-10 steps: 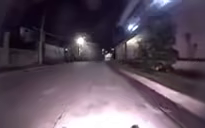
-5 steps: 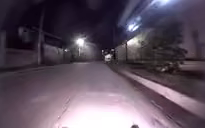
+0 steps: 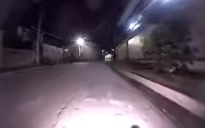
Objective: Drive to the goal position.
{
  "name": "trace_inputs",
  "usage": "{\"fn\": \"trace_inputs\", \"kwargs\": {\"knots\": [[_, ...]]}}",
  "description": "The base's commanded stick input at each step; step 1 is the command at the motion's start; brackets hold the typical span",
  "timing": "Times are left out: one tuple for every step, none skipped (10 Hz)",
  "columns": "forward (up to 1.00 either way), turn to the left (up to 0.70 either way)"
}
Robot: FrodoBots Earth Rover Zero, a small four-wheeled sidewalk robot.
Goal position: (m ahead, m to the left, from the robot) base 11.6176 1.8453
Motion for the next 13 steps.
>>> {"fn": "trace_inputs", "kwargs": {"knots": [[0.70, 0.00], [0.70, 0.00], [0.70, 0.00], [0.70, 0.00], [0.70, 0.00], [0.70, 0.00], [0.70, 0.00], [0.70, 0.00], [0.70, 0.00], [0.70, 0.00], [0.70, 0.00], [0.70, 0.00], [0.70, 0.00]]}}
